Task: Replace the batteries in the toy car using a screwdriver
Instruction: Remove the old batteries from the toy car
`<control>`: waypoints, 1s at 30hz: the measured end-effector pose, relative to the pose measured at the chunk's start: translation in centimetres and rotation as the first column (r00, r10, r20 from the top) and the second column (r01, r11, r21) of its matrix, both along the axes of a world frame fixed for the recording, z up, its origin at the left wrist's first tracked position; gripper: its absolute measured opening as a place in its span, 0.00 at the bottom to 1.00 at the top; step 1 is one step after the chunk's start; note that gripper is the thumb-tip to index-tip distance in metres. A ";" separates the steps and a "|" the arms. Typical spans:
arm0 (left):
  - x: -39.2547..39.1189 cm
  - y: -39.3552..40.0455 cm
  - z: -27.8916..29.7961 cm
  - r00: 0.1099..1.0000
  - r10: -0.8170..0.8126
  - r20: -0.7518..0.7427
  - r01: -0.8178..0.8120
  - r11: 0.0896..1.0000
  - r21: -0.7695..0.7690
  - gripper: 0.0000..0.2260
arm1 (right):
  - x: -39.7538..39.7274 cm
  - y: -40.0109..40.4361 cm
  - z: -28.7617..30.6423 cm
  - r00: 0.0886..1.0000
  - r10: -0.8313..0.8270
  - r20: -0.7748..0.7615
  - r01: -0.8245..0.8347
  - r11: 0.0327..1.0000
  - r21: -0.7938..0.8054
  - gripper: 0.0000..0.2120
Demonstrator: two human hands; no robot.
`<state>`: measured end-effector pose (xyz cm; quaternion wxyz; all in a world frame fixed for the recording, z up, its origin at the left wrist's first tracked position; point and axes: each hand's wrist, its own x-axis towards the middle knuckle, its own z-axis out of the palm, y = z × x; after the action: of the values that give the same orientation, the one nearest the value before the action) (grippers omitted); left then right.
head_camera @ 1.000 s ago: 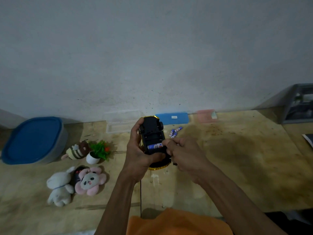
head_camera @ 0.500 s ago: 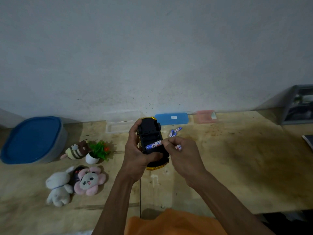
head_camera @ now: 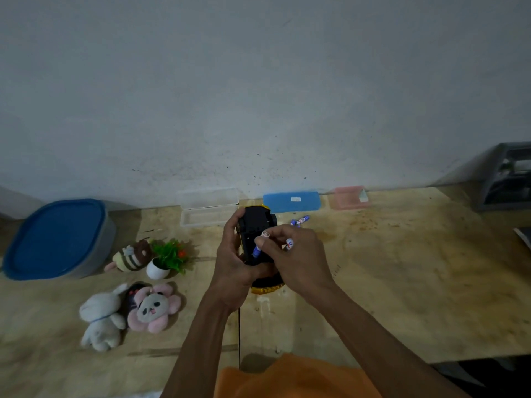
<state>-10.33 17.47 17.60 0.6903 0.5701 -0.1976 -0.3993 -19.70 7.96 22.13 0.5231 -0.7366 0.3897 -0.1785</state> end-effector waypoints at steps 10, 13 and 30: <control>0.8 1.7 -2.8 0.990 -0.021 -0.136 0.030 0.997 0.068 0.53 | -2.1 -3.3 0.7 0.911 -0.406 0.078 0.275 0.736 0.618 0.08; 0.9 2.2 -5.2 0.990 -0.042 -0.135 0.061 0.988 0.140 0.53 | -3.2 -3.7 -0.5 0.850 -0.527 0.010 0.380 0.628 0.679 0.09; -0.2 -2.6 -14.1 0.992 -0.120 -0.044 0.127 0.904 0.408 0.51 | -6.7 -4.3 -6.5 0.854 -0.483 -0.192 0.477 0.583 0.657 0.09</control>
<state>-10.55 14.85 3.50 0.5304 0.6850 -0.1389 -0.4798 -26.44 3.66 15.67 0.6900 -0.3571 0.6092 -0.1591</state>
